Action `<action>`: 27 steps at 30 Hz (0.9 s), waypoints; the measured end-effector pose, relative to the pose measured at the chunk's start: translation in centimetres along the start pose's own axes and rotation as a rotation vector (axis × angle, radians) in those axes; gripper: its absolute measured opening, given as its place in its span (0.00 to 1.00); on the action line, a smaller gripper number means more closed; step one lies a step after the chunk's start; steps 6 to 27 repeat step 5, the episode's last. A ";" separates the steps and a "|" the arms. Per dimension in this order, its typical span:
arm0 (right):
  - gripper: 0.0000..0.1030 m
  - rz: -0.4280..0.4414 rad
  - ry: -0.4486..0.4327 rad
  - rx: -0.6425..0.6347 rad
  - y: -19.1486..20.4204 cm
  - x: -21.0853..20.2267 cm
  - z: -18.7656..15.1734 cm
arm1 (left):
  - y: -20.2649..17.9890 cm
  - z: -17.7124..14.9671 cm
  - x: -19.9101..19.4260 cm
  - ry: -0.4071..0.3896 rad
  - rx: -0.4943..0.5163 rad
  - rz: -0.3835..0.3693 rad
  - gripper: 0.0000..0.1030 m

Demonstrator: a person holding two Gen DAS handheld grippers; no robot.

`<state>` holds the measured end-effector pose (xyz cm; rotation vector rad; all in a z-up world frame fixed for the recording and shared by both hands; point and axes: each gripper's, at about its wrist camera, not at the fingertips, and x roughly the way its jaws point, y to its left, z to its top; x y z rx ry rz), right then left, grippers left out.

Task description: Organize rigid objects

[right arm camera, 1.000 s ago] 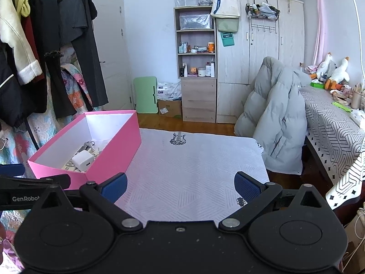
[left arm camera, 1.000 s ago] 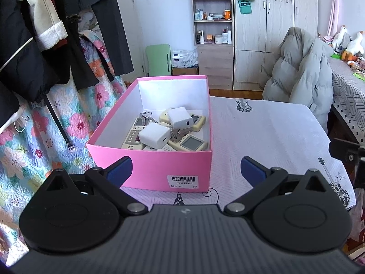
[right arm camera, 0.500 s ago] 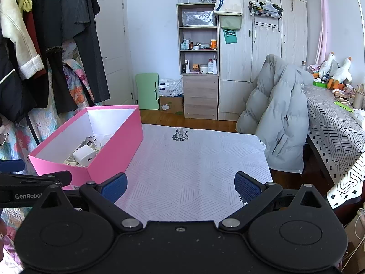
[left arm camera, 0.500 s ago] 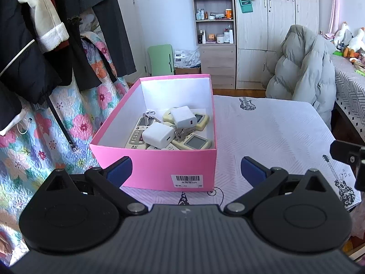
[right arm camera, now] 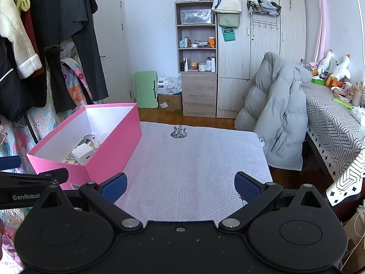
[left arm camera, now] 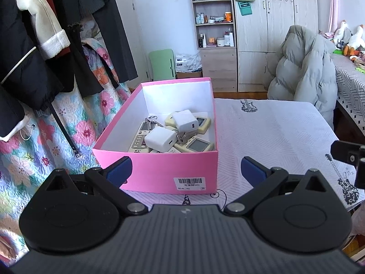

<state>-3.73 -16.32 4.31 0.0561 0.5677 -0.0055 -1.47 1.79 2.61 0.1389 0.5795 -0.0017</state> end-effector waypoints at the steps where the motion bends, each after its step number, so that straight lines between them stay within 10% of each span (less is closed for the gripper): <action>1: 0.99 0.001 0.000 0.000 0.0 0.0 0.0 | 0.0 0.0 0.0 -0.001 0.002 -0.001 1.00; 27: 0.99 0.001 0.000 -0.001 0.0 0.0 0.0 | -0.3 -0.1 0.0 -0.004 0.026 -0.008 1.00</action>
